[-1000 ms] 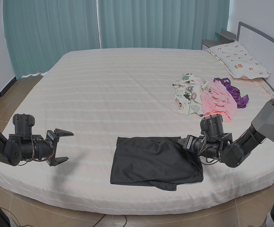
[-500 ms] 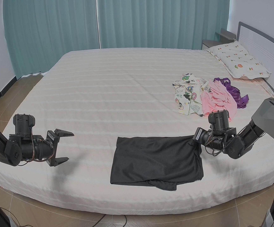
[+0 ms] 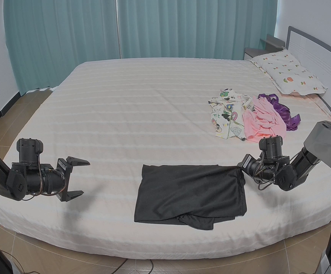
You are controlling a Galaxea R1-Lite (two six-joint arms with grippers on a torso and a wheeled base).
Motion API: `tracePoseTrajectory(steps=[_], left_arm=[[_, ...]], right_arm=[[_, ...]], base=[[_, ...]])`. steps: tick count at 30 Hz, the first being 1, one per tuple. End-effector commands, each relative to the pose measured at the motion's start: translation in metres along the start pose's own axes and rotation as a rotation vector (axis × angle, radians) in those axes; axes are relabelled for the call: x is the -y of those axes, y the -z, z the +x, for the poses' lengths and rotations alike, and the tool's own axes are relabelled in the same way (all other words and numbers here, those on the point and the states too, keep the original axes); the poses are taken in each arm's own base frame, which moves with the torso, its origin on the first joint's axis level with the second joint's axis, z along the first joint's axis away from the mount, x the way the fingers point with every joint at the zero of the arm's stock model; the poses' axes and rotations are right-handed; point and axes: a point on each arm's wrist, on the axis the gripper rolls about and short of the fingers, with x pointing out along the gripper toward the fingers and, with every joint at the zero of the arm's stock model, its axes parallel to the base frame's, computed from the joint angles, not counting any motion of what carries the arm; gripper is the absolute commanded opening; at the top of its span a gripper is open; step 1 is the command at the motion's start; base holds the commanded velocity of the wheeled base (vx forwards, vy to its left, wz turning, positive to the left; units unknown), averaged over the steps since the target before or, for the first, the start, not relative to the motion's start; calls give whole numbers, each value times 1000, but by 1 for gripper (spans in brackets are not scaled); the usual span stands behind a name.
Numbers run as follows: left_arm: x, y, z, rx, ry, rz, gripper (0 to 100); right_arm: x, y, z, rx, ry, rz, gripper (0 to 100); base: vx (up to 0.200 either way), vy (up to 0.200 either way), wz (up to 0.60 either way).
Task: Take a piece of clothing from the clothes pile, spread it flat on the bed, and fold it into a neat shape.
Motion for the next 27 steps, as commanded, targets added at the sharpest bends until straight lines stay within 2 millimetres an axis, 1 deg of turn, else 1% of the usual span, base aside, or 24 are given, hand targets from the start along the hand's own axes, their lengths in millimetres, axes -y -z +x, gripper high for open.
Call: tracePoseTrajectory(steps=[1, 2, 3, 6, 7, 9, 11, 12, 13, 14, 15, 18, 22, 27], left_arm=[[-1, 0, 1, -2, -1, -2, 100], [-1, 0, 1, -3, -4, -3, 100], [-1, 0, 1, -2, -2, -2, 100], [-1, 0, 1, -2, -1, -2, 100], [-1, 0, 1, -3, -4, -3, 100], [-1, 0, 1, -3, -4, -3, 100], [-1, 0, 1, -3, -4, -3, 100], [-1, 0, 1, -3, -4, -3, 100], [-1, 0, 1, -3, -4, -3, 100], [-1, 0, 1, -3, -4, -3, 100], [-1, 0, 1, -4, -4, -2, 100], [-1, 0, 1, -4, -4, -2, 100], [-1, 0, 1, -4, -4, -2, 100], [-1, 0, 1, -4, -4, -2, 100]], right_arm=[[11, 2, 3, -10, 26, 9, 100], [11, 1, 2, -8, 25, 10, 100], [11, -4, -5, -1, 8, 13, 100], [7, -8, -22, -12, -36, 11, 100], [6, -8, -35, -28, -56, 4, 100], [8, -1, -51, -71, -75, -13, 100], [13, 7, -63, -122, -86, -44, 100], [13, 8, -65, -129, -89, -51, 100], [19, 18, -72, -173, -89, -85, 100], [19, 18, -72, -173, -89, -85, 100], [25, 30, -80, -215, -95, -122, 100], [30, 44, -86, -243, -107, -157, 100], [35, 60, -89, -292, -124, -189, 100], [36, 67, -92, -334, -150, -205, 100]], base=[[0, 0, 0], [0, 0, 0], [0, 0, 0], [0, 0, 0], [0, 0, 0], [0, 0, 0], [0, 0, 0], [0, 0, 0], [0, 0, 0], [0, 0, 0], [0, 0, 0], [0, 0, 0], [0, 0, 0], [0, 0, 0]])
